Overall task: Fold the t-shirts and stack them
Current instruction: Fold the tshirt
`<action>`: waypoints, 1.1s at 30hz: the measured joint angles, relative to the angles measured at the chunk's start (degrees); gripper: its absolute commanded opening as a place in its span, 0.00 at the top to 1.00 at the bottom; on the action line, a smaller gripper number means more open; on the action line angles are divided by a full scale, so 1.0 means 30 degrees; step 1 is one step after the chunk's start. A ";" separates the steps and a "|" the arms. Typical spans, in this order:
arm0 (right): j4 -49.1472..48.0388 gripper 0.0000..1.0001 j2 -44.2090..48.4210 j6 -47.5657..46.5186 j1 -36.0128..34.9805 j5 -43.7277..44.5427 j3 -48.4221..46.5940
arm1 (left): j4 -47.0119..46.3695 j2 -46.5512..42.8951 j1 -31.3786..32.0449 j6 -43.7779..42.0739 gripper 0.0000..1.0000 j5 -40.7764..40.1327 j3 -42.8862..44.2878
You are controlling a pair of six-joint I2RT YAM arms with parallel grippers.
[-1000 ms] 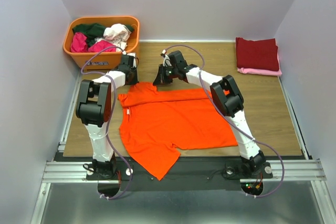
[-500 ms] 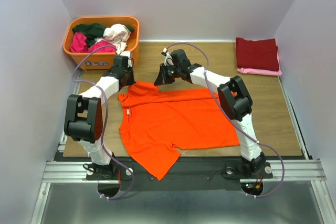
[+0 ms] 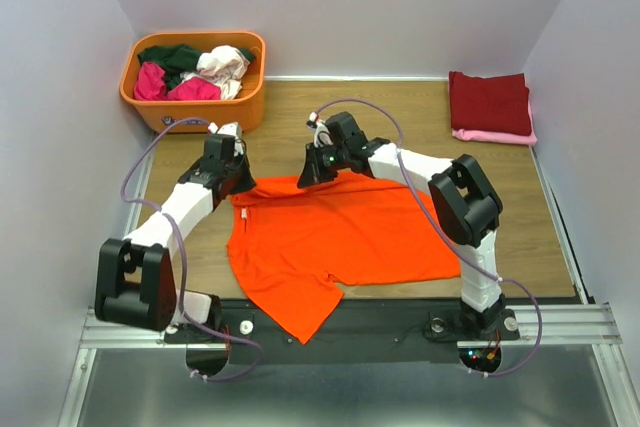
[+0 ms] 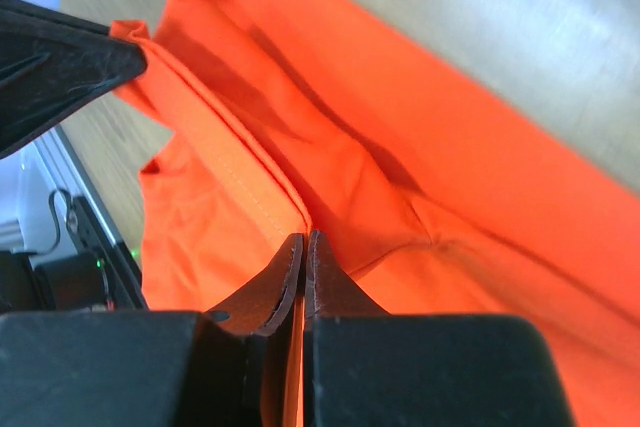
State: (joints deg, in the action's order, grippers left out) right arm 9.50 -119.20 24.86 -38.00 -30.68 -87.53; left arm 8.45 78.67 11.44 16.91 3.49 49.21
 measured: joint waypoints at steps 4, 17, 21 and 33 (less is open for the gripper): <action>0.0051 0.99 0.0765 -0.0015 -0.0262 0.0007 0.1107 | 0.0641 -0.1683 0.0168 0.0809 0.99 0.0415 -0.1377; 0.0124 0.87 0.2149 -0.0226 -0.1457 -0.0146 0.3825 | 0.2805 -0.5770 0.0284 0.3963 0.93 0.1887 -0.4670; 0.0160 0.72 0.2157 -0.0277 -0.1698 -0.0233 0.4022 | 0.3286 -0.6484 0.0313 0.5100 0.87 0.2506 -0.5166; 0.2973 0.45 0.4029 -0.1770 -0.1858 0.1494 0.5122 | 0.4393 -0.9989 0.0328 0.7206 0.49 0.4787 -0.6790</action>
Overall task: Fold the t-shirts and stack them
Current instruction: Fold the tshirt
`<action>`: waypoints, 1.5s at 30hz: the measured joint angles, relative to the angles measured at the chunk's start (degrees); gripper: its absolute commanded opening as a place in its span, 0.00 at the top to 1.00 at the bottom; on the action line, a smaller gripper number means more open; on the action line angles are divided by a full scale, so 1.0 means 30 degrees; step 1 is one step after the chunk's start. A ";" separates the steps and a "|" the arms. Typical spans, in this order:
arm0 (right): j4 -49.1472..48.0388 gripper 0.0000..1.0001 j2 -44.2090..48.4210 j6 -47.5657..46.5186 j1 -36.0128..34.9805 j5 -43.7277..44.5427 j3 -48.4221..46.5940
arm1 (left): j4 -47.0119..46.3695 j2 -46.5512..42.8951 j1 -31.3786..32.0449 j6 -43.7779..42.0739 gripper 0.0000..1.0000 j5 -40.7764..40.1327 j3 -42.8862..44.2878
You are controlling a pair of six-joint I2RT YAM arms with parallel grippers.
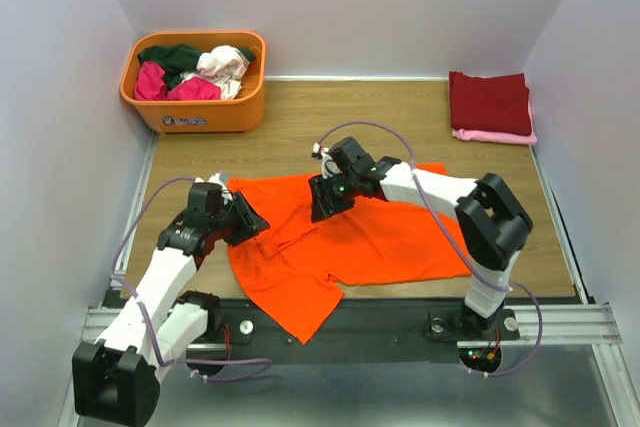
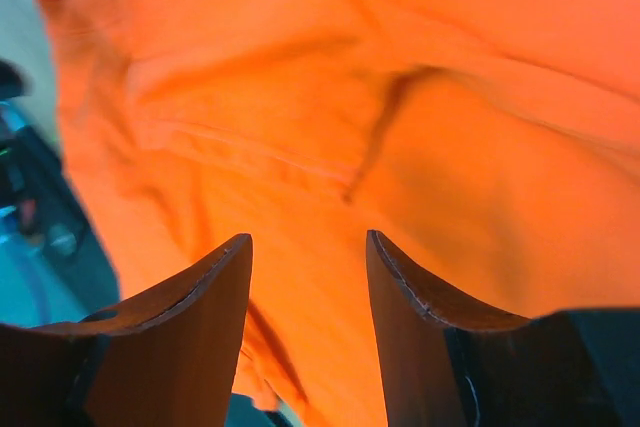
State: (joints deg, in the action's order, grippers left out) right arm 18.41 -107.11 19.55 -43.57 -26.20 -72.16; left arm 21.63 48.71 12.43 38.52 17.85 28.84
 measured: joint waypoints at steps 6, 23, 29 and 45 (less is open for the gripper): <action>0.2827 0.46 0.2288 -0.1333 0.0430 0.6462 -0.1304 | 0.0051 0.0707 0.0000 -0.0517 0.47 -0.1705 0.2441; 0.4983 0.53 -0.4342 -0.1865 0.1749 1.1686 -0.7788 | -0.2907 1.0156 0.0000 -0.4364 0.47 -0.5122 0.5603; 0.5384 0.55 -0.4794 -0.1632 0.1749 1.1657 -0.7781 | -0.4065 1.1213 0.0000 -0.4422 0.47 -0.5348 0.4845; 0.5275 0.58 -0.4036 -0.0940 0.1749 1.1285 -0.5661 | -0.4787 1.1344 0.0087 -0.4750 0.47 -0.5406 0.3993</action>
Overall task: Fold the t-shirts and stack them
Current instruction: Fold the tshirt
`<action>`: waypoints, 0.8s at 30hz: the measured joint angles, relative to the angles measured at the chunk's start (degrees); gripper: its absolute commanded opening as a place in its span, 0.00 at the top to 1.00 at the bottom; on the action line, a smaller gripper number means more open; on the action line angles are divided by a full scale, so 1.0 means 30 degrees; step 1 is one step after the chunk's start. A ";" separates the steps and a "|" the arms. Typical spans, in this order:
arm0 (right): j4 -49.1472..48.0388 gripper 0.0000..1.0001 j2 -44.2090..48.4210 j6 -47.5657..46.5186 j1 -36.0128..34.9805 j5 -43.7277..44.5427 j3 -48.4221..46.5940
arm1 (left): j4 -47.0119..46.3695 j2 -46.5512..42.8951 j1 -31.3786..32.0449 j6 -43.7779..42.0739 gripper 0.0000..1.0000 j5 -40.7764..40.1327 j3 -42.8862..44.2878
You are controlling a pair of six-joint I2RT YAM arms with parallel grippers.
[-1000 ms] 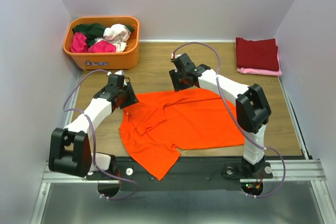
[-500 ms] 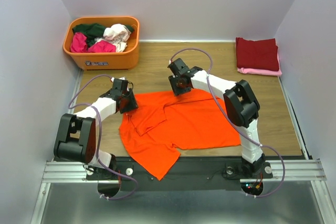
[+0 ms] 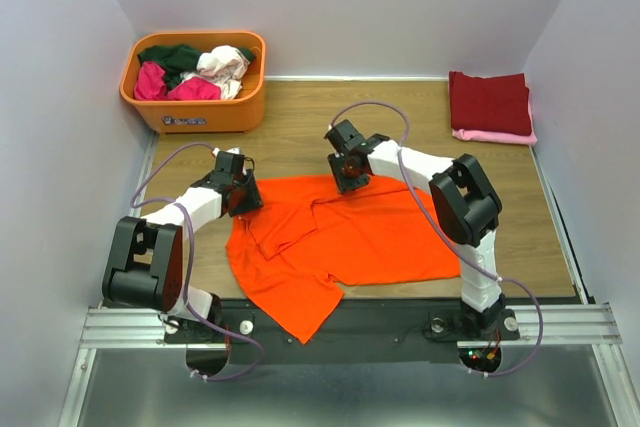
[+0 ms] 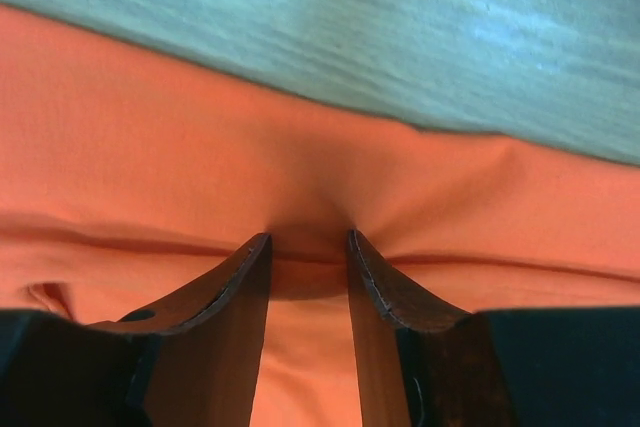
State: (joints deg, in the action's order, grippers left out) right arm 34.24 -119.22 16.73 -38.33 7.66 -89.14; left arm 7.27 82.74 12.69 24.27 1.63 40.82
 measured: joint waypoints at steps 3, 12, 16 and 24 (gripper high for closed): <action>0.0168 0.58 0.0568 0.0087 0.0000 0.0015 0.0532 | -0.0022 -0.0007 0.0066 -0.0022 0.47 -0.0058 0.0000; 0.0794 0.58 0.3024 0.0576 0.0000 0.0109 0.2324 | -0.0066 -0.0007 0.0175 -0.0058 0.47 -0.0109 0.0000; 0.0772 0.58 0.3330 0.0976 0.0000 0.0080 0.3417 | -0.0066 0.0000 0.0291 -0.0073 0.47 -0.0146 0.0000; 0.1129 0.59 0.4772 0.1508 0.0051 0.0510 0.5676 | -0.0058 -0.0117 0.0758 -0.0270 0.46 -0.0372 0.0000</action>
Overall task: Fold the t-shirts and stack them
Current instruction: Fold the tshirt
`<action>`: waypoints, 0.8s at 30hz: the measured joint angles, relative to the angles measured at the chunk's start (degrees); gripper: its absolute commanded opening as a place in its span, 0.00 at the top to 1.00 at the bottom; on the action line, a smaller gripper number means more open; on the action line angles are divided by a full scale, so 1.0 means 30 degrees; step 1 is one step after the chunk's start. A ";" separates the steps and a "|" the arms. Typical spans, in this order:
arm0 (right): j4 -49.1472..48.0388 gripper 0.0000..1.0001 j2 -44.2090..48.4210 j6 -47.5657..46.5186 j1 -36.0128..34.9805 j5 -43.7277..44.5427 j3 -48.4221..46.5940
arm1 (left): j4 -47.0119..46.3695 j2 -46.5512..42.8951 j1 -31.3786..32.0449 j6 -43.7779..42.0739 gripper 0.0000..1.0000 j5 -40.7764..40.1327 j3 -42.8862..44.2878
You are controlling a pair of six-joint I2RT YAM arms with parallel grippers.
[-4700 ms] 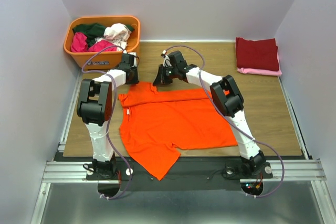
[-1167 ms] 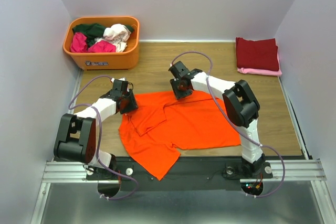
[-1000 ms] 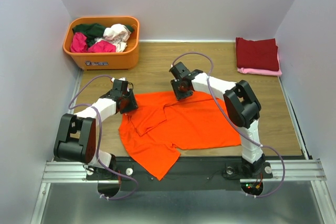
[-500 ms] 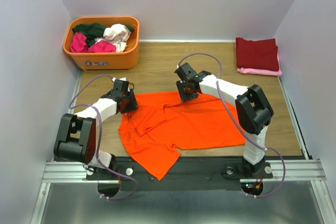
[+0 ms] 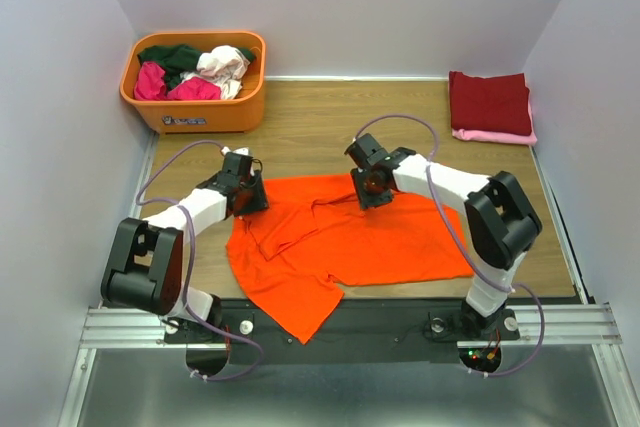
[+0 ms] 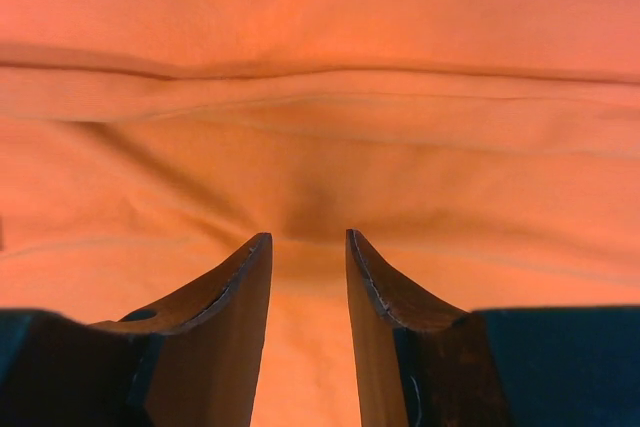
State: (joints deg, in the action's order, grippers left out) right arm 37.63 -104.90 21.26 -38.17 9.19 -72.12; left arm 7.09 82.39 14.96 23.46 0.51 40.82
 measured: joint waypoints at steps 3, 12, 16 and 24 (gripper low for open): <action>-0.0029 0.58 0.1217 -0.0306 0.0539 0.0452 -0.0022 | 0.0087 -0.0437 0.1246 -0.0415 0.45 -0.0299 0.0095; 0.0022 0.57 0.1909 -0.1989 0.5887 0.1596 -0.1042 | -0.0219 0.0430 0.6426 -0.2062 0.41 -0.0852 0.5661; -0.0029 0.57 0.0612 -0.2616 0.7271 0.1668 -0.2404 | -0.1027 0.3490 0.7774 -0.2608 0.41 -0.0998 0.8932; -0.0051 0.58 -0.1297 -0.3177 0.7970 0.1319 -0.3490 | -0.0729 0.9806 0.9617 -0.3031 0.47 -0.1107 1.2604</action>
State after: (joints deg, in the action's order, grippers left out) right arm 37.47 -108.79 11.73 -14.26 13.15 -82.59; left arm 4.91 111.81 43.81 14.37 -2.81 78.63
